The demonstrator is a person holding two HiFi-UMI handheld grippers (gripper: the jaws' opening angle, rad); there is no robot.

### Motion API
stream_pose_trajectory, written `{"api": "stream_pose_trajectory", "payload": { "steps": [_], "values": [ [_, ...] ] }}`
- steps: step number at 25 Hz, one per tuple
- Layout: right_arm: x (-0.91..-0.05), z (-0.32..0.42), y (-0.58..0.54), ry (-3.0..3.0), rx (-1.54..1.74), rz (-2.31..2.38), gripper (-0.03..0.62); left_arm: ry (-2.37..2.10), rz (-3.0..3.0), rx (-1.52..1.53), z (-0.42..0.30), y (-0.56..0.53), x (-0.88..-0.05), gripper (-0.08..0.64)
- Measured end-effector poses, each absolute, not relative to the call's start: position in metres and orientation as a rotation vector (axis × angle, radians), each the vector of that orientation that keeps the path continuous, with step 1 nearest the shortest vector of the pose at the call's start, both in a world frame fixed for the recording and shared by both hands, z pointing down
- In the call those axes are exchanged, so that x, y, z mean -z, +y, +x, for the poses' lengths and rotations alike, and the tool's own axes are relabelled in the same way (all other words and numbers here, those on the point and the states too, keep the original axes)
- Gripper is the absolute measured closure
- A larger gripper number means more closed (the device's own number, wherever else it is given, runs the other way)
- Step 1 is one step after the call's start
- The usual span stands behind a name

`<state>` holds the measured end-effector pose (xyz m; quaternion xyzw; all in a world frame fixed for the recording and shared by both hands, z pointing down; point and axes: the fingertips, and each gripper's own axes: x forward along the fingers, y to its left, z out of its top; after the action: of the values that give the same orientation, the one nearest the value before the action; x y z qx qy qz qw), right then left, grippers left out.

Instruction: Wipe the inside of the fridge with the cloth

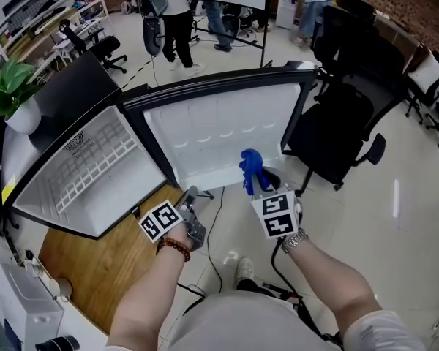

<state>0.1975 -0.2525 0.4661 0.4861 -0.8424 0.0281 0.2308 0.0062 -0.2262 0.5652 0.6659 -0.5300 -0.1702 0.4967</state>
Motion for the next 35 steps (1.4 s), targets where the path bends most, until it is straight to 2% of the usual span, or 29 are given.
{"api": "stream_pose_trajectory", "payload": {
  "steps": [7,14,22,27,35],
  "values": [
    [-0.456,0.153,-0.243,-2.382,-0.049,1.26,0.543,-1.362,1.726,0.349,-0.009,-0.212,-0.536,0.425],
    [-0.438,0.086,-0.215,-2.485,-0.017,1.144,0.543,-1.516,1.899,0.257,-0.048,-0.184,-0.491,0.469],
    [-0.406,-0.004,-0.171,-2.62,0.01,1.044,0.543,-1.735,2.11,0.043,-0.113,-0.134,-0.438,0.553],
    [-0.387,-0.048,-0.144,-2.702,-0.009,1.009,0.543,-1.81,2.244,-0.071,-0.14,-0.104,-0.401,0.554],
    [-0.356,-0.077,-0.121,-2.793,0.023,0.914,0.543,-1.905,2.288,-0.079,-0.154,-0.073,-0.357,0.554]
  ]
}}
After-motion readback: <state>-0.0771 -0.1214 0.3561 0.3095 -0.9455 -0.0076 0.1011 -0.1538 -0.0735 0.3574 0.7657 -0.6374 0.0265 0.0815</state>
